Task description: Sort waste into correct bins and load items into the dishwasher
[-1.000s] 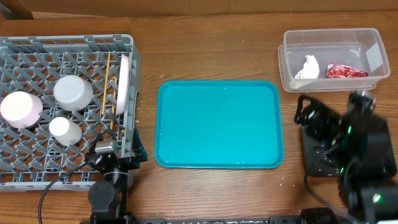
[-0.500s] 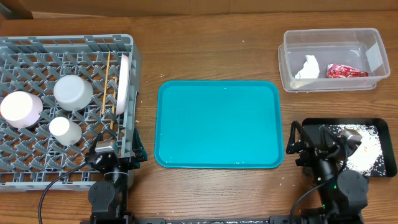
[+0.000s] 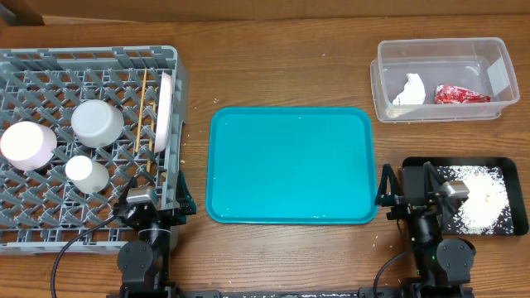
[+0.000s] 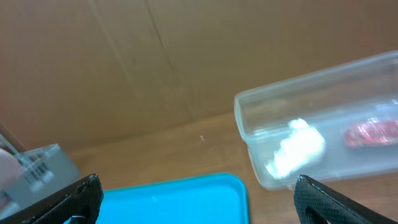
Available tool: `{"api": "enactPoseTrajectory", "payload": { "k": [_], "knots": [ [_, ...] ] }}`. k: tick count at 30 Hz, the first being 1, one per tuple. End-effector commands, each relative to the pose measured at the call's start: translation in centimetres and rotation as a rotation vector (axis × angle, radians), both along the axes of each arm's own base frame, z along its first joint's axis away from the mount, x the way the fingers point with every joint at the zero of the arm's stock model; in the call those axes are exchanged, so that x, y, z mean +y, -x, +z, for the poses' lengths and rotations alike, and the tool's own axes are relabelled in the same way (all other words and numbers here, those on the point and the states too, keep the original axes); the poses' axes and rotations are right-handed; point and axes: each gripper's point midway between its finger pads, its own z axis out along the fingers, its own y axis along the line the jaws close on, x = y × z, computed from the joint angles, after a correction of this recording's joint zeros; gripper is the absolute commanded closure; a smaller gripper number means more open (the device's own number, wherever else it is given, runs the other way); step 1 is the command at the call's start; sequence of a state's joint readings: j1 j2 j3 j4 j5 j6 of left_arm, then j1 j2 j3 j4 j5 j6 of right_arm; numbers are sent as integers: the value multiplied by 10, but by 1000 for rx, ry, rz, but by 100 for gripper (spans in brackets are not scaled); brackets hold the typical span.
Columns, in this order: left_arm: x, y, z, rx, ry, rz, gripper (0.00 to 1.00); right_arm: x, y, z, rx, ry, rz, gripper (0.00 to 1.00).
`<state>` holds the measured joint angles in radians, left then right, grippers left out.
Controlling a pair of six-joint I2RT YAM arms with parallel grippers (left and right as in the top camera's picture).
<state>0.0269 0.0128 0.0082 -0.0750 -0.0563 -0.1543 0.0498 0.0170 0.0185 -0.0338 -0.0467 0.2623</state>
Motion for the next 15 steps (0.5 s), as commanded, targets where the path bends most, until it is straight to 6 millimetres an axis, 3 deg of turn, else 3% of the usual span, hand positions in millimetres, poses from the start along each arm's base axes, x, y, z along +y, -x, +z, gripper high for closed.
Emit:
{"api": "enactPoseTrajectory", "payload": {
  "k": [1, 7, 15],
  "knots": [
    [1, 0, 1, -6, -12, 0, 0, -1, 0, 1, -24, 88, -8, 0],
    [1, 0, 1, -6, -12, 0, 0, 0, 0, -12, 10, 238, 3, 0],
    [1, 0, 1, -6, -12, 0, 0, -6, 0, -15, 24, 254, -33, 0]
  ]
}}
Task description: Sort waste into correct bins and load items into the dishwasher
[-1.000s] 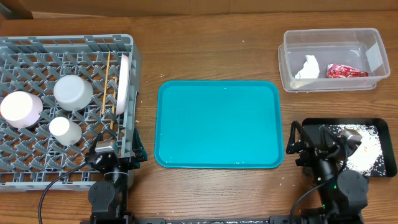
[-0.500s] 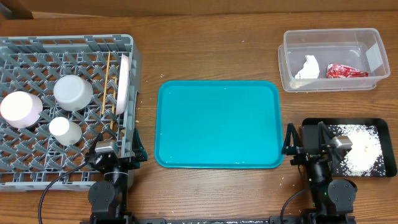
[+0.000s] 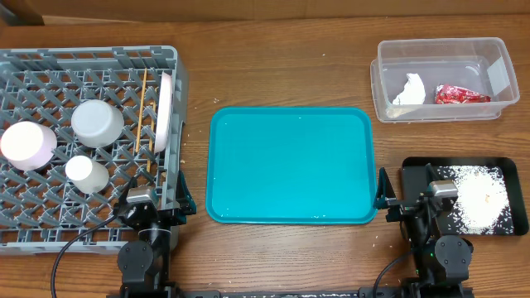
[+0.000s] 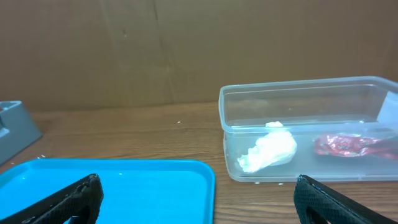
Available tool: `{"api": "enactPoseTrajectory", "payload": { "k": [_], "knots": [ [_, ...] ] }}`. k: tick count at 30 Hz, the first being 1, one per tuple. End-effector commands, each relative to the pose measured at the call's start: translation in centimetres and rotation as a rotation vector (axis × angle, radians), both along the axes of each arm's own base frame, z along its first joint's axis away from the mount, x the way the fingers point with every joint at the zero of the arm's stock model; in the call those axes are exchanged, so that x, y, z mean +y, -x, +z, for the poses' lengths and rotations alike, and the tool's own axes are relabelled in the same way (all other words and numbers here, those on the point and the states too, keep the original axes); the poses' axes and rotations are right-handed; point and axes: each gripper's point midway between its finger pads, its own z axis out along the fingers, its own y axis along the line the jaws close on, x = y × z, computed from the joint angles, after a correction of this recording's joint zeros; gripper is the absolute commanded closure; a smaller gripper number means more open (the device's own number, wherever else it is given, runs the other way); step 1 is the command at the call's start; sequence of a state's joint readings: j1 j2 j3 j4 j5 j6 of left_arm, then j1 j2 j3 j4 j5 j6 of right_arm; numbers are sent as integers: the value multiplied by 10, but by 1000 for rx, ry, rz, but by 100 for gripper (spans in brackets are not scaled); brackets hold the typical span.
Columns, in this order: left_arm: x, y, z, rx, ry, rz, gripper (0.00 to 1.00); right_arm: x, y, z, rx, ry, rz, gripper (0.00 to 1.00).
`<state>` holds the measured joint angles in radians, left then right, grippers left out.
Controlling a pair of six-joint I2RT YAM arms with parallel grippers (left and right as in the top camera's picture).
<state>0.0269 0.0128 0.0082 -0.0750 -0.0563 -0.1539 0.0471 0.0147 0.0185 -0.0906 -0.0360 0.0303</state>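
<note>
The grey dish rack [image 3: 33,66] on the left holds two white cups, a white bowl [image 3: 97,122], an upright plate [image 3: 164,112] and chopsticks. At the back right, a clear bin [image 3: 439,50] [image 4: 298,99] contains a crumpled white paper [image 4: 270,151] and a red wrapper [image 4: 351,146]. A black tray [image 3: 505,165] carries white crumbs. My right gripper [image 3: 404,197] [image 4: 202,205] is low between the teal tray and the black tray, open and empty. My left gripper [image 3: 157,203] rests at the rack's near right corner and looks open and empty.
An empty teal tray [image 3: 290,165] [image 4: 112,180] lies in the middle of the wooden table. A brown cardboard wall stands behind the bin. The rack's corner [image 4: 15,124] shows at the left of the right wrist view.
My right wrist has levelled out: its view was tilted and now sits square to the bin and tray. Overhead, the right gripper has shifted slightly. It is still open. The left arm has not moved.
</note>
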Motion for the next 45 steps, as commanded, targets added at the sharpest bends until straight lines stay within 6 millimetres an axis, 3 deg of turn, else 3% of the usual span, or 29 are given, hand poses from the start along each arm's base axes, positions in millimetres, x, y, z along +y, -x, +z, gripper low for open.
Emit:
{"api": "enactPoseTrajectory", "payload": {
  "k": [1, 5, 13, 45],
  "knots": [
    [1, 0, 1, -6, -12, 0, 0, -4, 0, -1, -6, 6, -20, 0],
    [1, 0, 1, -6, -12, 0, 0, -4, 0, -2, 2, -75, -22, 0],
    [1, 0, 1, -6, -12, 0, 0, -4, 0, -1, -7, 13, -24, 0],
    [1, 0, 1, -6, -12, 0, 0, -4, 0, -1, -9, 12, -23, 1]
  ]
}}
